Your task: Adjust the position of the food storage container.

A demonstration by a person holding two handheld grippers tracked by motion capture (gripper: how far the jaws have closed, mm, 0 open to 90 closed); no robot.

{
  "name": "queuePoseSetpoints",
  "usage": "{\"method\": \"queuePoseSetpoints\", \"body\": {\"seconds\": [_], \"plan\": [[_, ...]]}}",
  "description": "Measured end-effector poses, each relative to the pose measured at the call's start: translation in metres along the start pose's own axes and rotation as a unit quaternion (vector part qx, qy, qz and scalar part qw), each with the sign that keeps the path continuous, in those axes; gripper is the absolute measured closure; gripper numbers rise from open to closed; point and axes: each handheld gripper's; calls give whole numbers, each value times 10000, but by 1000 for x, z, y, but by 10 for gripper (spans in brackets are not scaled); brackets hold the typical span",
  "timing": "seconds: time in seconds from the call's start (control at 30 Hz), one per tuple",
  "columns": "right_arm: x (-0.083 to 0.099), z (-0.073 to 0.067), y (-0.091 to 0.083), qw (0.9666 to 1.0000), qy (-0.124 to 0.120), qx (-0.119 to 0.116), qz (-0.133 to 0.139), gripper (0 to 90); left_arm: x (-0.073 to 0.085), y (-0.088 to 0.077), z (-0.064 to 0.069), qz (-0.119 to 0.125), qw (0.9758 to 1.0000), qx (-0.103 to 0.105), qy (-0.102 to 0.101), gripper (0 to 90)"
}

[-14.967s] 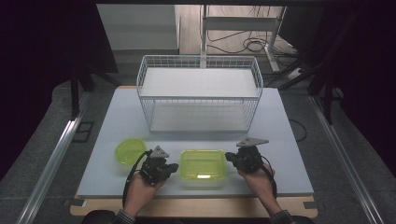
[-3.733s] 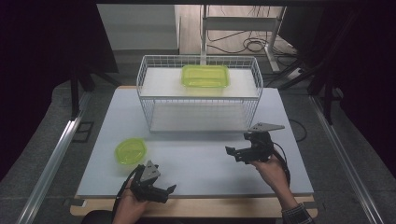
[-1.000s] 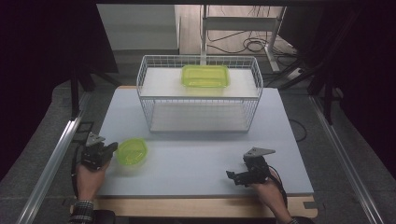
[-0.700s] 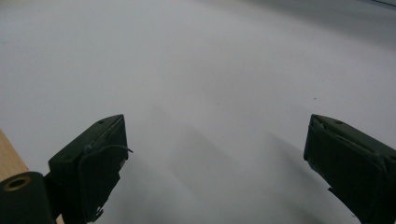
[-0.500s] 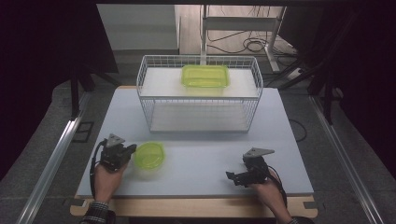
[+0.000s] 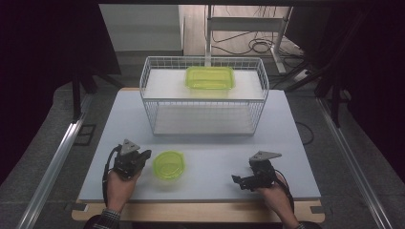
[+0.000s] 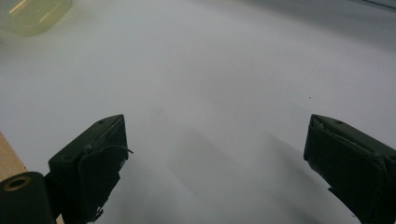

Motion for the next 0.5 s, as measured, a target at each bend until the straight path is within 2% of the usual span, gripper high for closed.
{"method": "queuePoseSetpoints", "body": {"seconds": [0.07, 0.13, 0.17, 0.23, 0.33, 0.5], "plan": [[0, 0, 0, 10000, 2, 5, -1, 64, 9, 2, -4, -312, 9995, 87, 49, 900], [0, 0, 0, 10000, -12, 3, -5, 64, 11, 3, -4, -406, 9990, 158, 109, 900], [0, -1, 0, 10000, -32, -4, -12, 64, 15, 3, -2, -530, 9979, 299, 202, 900], [0, -1, 1, 10000, -42, 0, -24, 64, 16, 5, 2, -589, 9970, 454, 230, 900], [0, -2, 1, 10000, -50, 5, -24, 63, 18, 10, 12, -705, 9953, 584, 315, 900], [0, -2, 1, 10000, -54, 4, -24, 63, 19, 14, 27, -731, 9943, 672, 380, 900]]}}
Point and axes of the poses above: each handheld gripper's, and its own axes: y roughly forward along the jaws, x roughly out of its underside, z roughly to its right, and after that the axes turned 8 degrees about -y, right-handed
